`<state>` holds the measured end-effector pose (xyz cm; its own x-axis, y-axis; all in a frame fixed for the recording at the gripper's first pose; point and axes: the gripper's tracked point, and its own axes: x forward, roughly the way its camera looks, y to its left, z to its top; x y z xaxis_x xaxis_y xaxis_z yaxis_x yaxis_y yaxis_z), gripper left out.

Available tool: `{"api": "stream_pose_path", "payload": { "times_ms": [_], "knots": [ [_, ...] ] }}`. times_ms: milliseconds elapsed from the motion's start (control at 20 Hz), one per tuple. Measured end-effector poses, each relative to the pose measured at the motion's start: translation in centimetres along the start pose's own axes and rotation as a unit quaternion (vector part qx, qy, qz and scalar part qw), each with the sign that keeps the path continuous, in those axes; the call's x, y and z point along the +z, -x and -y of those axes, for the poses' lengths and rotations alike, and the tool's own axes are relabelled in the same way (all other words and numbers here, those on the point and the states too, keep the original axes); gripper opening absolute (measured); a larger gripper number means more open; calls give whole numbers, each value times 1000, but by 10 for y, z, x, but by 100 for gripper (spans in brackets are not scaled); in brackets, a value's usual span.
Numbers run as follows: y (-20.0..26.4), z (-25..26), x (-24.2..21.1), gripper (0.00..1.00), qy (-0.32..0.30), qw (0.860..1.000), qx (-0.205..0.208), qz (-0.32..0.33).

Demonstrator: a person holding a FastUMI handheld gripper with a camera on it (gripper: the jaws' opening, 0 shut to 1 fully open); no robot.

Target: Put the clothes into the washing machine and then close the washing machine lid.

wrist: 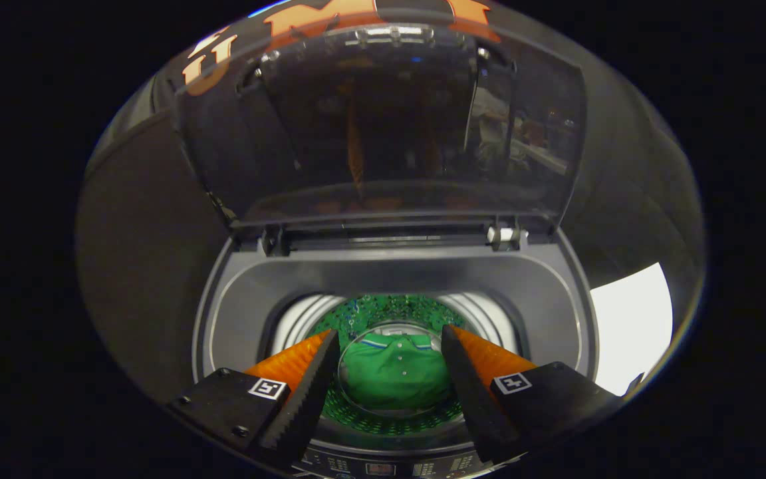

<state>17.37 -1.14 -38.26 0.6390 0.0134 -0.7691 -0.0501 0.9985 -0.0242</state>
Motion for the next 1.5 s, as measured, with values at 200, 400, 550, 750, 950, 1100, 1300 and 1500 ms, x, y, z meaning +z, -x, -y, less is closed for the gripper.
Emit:
{"api": "stream_pose_path", "payload": {
  "times_ms": [200, 400, 550, 750, 950, 1100, 1300, 1500],
  "knots": [
    [36, -8, 41, 97, -9, 998, 4, 59],
    [84, -18, 89, 97, -7, 991, 10, 134],
    [126, -28, 122, 97, -5, 984, 18, 177],
    [177, -43, 174, 97, -2, 971, 29, 236],
    [211, -56, 229, 97, 0, 958, 46, 281],
    [226, -64, 267, 97, -7, 951, 61, 303],
    [229, -74, 312, 97, -5, 945, 72, 318],
    [192, -70, 336, 97, 9, 950, 54, 309]
  ]
}}
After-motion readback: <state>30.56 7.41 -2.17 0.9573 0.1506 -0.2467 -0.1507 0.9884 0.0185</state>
